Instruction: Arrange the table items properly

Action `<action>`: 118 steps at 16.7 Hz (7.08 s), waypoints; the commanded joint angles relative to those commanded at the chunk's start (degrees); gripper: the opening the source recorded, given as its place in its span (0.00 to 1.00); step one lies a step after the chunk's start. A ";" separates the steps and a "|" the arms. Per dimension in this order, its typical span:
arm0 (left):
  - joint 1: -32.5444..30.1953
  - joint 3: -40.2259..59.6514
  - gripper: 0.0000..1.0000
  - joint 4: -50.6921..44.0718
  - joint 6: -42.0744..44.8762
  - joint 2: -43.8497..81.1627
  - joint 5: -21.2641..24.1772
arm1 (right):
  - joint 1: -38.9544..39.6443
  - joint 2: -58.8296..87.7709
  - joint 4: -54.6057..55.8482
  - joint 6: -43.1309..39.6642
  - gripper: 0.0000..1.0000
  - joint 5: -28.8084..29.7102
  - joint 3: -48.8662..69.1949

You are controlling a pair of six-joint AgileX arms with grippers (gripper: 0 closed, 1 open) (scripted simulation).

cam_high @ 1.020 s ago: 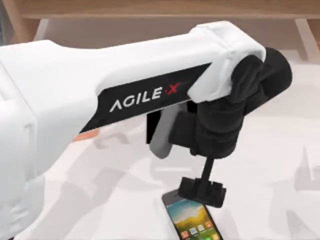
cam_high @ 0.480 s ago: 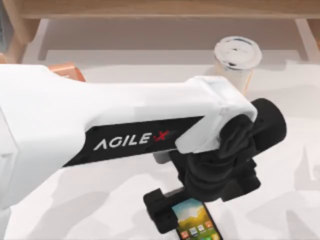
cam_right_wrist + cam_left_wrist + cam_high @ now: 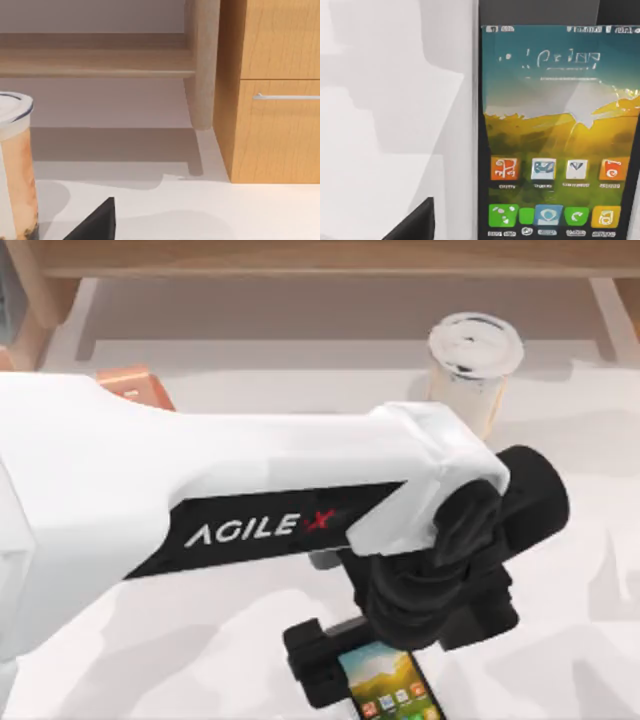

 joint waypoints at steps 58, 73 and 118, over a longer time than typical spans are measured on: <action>-0.14 -10.82 0.00 21.61 -34.24 -7.30 -6.20 | 0.00 0.00 0.00 0.00 1.00 0.00 0.00; 7.51 -29.23 0.00 53.59 -164.95 -29.26 -24.22 | 0.00 0.00 0.00 0.00 1.00 0.00 0.00; 32.48 -41.44 0.00 71.33 -296.44 -30.12 -33.01 | 0.00 0.00 0.00 0.00 1.00 0.00 0.00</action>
